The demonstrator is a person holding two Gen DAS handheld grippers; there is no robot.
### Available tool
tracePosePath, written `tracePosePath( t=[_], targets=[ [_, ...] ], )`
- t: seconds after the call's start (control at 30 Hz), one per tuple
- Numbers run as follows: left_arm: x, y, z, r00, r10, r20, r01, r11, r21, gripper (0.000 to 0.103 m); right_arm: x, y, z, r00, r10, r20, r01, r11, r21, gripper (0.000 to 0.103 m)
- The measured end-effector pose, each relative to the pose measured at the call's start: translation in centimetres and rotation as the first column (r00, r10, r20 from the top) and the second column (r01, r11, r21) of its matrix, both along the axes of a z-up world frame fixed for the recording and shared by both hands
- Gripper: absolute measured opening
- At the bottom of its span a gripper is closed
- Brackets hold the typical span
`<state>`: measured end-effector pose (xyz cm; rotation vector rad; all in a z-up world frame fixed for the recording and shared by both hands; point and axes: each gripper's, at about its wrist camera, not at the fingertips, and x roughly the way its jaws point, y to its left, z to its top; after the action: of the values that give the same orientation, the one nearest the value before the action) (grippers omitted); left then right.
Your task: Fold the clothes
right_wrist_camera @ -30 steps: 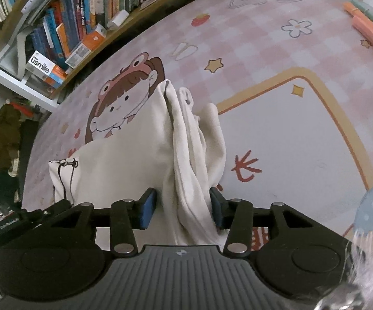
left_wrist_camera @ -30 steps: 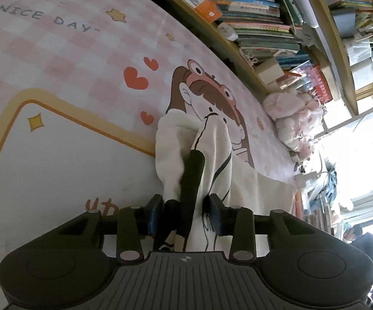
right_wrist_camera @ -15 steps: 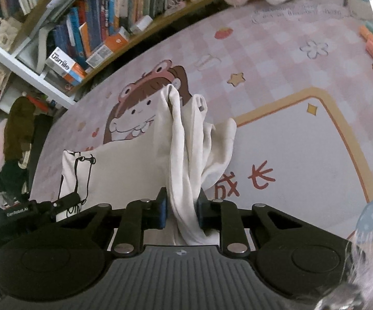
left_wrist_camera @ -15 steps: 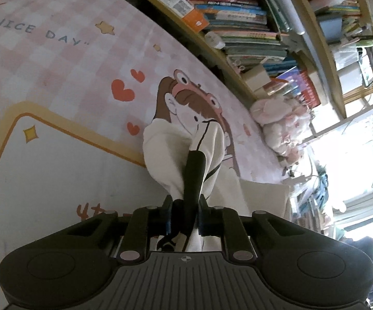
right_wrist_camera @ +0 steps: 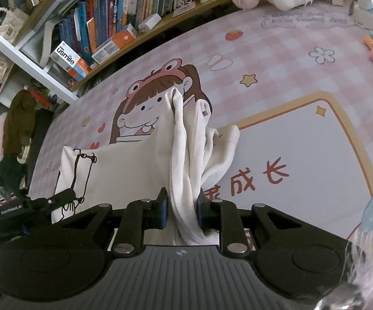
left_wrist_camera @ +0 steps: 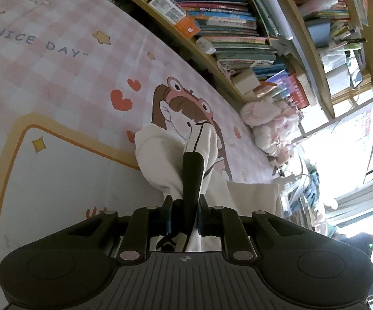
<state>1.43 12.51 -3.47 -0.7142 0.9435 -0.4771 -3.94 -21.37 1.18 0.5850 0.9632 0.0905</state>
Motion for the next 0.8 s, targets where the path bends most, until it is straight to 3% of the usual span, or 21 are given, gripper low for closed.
tracePosePath(
  t=[0.4,0.8],
  targets=[
    [0.4,1.8,0.5,0.998,-0.058,0.027,0.058,0.998,-0.005,0.016,-0.6,2.7,0.7,1.000,-0.031,0.005,0.031,0.999,-0.025,0.019],
    [1.1,4.0,0.8,0.998,-0.054,0.041,0.056,0.998,-0.032,0.016,-0.3,5.7,1.3,0.999,-0.022,0.026,0.023,0.999,-0.049,0.019]
  ],
)
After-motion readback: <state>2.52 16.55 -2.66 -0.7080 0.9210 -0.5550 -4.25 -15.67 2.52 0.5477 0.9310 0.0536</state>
